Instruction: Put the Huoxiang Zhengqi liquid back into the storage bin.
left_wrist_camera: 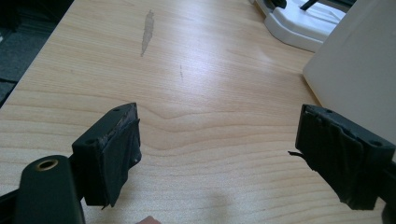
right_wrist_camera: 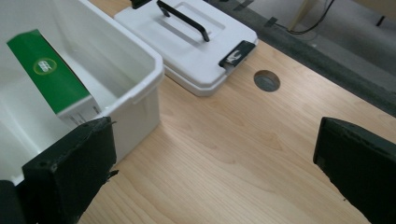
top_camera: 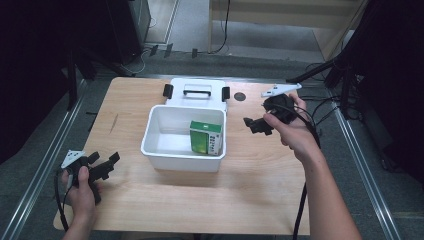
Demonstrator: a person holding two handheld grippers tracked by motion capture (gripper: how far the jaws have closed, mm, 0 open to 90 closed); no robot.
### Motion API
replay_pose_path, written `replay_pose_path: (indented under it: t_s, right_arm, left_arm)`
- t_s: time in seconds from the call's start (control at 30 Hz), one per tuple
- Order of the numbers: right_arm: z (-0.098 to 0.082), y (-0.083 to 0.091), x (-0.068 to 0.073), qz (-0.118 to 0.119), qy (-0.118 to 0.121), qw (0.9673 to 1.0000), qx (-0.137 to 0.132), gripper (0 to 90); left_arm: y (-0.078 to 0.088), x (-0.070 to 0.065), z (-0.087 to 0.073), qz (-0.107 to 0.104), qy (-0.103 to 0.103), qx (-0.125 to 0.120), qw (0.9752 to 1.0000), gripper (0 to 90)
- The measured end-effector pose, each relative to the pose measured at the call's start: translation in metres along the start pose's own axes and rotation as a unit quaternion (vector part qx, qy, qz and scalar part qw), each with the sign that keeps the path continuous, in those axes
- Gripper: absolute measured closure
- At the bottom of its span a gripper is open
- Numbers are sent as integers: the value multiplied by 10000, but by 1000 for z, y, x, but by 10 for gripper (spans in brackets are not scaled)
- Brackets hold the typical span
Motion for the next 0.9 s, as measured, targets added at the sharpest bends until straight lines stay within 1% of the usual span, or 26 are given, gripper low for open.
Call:
replay_pose_path:
  t_s: [0.03,0.07,0.13,0.17,0.2,0.23,0.27,0.37,0.47,0.6,0.67,0.83,0.9]
  right_arm:
    - [0,0,0,0,0,10000,0,0]
    - [-8,5,-3,-152,33,9998,-81,0]
    - [-17,9,-5,-258,22,9996,-133,0]
    - [-17,9,-5,-258,22,9996,-133,0]
    - [-21,11,-6,-325,24,9993,-171,0]
    - [-29,14,-7,-395,-3,9990,-187,0]
    - [-33,16,-9,-460,-39,9987,-224,0]
    - [-46,20,-11,-550,-118,9979,-316,0]
    - [-60,24,-14,-565,-277,9971,-429,0]
    - [-79,28,-18,-623,-433,9959,-500,0]
    - [-88,30,-19,-577,-536,9954,-546,0]
    - [-109,39,-22,-612,-779,9924,-727,0]
    - [-112,40,-23,-619,-789,9922,-745,0]
  left_arm:
    - [0,0,0,0,0,0,10000,151]
    - [0,0,0,9,-3,-10,10000,150]
    - [0,0,0,9,-1,-9,10000,150]
    - [0,0,0,9,3,-9,10000,150]
    - [0,0,0,9,1,-5,10000,150]
    - [0,0,0,14,9,-7,10000,150]
    - [0,0,0,17,7,-7,10000,150]
    - [0,0,0,19,20,-23,10000,151]
    - [0,0,0,19,7,-13,10000,150]
    - [0,0,0,19,-3,-5,10000,151]
    - [1,0,0,23,-3,-7,10000,150]
    - [1,0,0,34,-6,-5,10000,150]
    - [1,0,0,33,-9,-7,10000,150]
Point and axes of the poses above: each handheld gripper's, and its own axes: y roughly backward along the jaws, z roughly out of its top, x roughly to its left, the point moved 8 cm from there along -y, roughly forward along the jaws, and after that the axes turned 12 degrees about z, right-handed, at the moved point
